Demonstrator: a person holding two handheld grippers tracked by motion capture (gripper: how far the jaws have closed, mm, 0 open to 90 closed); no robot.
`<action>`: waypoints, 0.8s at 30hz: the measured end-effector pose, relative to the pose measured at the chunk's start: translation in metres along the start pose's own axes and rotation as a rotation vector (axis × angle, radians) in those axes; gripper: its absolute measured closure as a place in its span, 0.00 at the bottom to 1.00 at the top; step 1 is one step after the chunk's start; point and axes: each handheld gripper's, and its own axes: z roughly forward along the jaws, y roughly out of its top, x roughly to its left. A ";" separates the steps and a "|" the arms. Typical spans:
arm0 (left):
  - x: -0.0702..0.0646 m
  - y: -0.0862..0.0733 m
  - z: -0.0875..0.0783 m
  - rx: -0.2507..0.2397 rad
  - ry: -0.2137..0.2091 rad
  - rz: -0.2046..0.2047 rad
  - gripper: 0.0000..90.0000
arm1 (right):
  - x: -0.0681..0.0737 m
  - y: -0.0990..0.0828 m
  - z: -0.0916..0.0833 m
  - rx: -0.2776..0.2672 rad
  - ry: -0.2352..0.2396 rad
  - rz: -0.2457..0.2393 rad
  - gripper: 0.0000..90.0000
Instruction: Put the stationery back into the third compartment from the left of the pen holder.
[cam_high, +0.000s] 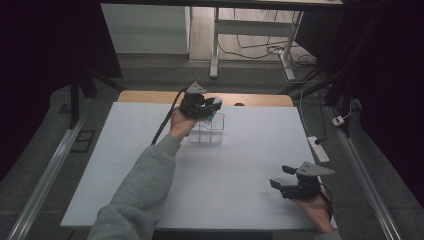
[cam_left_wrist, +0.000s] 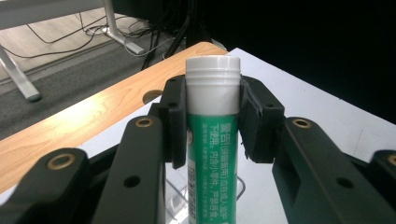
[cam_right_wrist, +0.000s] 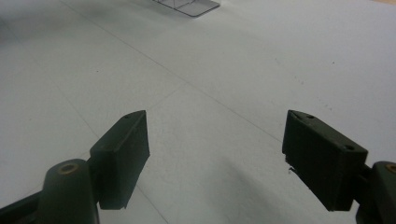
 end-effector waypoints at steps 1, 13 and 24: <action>-0.001 0.001 0.002 0.000 0.000 0.001 0.72 | 0.000 0.000 0.000 0.000 0.000 0.000 0.25; -0.001 0.002 0.028 0.016 -0.018 -0.004 0.72 | 0.000 -0.001 0.000 -0.002 -0.003 0.001 0.25; -0.001 0.003 0.040 0.027 -0.021 0.000 0.72 | 0.000 -0.001 0.000 0.005 0.002 -0.002 0.25</action>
